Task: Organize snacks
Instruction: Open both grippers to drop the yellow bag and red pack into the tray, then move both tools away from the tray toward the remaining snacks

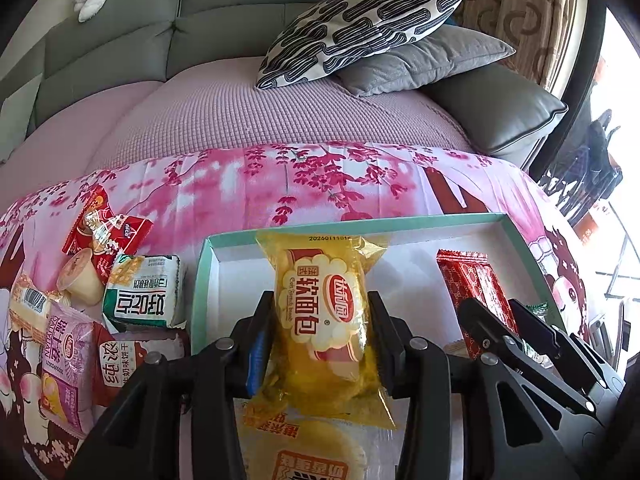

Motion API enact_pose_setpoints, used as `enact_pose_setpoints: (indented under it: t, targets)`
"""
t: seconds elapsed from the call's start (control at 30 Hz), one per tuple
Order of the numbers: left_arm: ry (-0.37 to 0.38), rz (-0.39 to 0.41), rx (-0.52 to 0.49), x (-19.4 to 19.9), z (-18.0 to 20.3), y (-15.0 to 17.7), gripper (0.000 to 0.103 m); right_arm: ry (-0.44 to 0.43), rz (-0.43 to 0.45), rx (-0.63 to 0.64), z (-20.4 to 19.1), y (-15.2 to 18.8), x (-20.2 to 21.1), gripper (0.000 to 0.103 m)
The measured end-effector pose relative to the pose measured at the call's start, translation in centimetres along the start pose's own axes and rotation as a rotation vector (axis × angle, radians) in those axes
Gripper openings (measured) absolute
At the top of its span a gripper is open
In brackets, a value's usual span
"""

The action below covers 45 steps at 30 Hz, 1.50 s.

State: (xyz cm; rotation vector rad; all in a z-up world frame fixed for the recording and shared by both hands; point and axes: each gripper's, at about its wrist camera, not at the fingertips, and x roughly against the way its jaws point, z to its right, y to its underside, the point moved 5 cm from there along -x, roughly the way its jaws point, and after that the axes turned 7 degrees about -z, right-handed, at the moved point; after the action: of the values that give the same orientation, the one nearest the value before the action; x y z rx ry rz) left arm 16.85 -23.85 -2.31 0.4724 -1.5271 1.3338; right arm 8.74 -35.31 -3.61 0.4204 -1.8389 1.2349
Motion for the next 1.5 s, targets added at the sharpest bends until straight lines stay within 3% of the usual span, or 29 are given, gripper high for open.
enact_pose_setpoints:
  t: [0.47,0.6,0.93,0.97,1.03,1.1,1.2,1.3,1.5]
  targets:
    - [0.015,0.04,0.016,3.0,-0.3,-0.8,0.071,0.044,-0.005,-0.023,0.6,-0.5,2.2,0.059]
    - [0.001,0.062,0.012,4.9,-0.4,-1.0,0.073,0.067,-0.007,-0.015,0.7,-0.7,3.8,0.059]
    - [-0.045,-0.007,0.049,4.6,-1.8,-0.4,0.073,0.108,-0.08,0.021,0.8,0.1,4.1,0.059]
    - [-0.049,-0.011,0.053,4.5,-2.0,-0.3,0.073,0.108,-0.085,0.024,0.8,0.1,3.9,0.061]
    - [-0.053,-0.021,0.067,4.3,-2.4,-0.3,0.076,0.107,-0.084,0.02,0.9,0.2,3.7,0.078]
    - [-0.054,-0.022,0.086,4.2,-2.8,-0.3,0.085,0.107,-0.087,0.011,1.1,0.2,3.5,0.084]
    - [-0.058,-0.014,0.112,4.3,-3.5,-0.3,0.087,0.103,-0.106,-0.006,1.5,0.4,3.0,0.088]
    - [-0.074,-0.013,0.127,4.1,-4.1,-0.3,0.095,0.111,-0.112,-0.01,1.7,0.6,2.5,0.103]
    - [-0.102,-0.01,0.147,3.6,-5.1,-0.3,0.095,0.114,-0.122,-0.013,1.9,0.8,1.9,0.103]
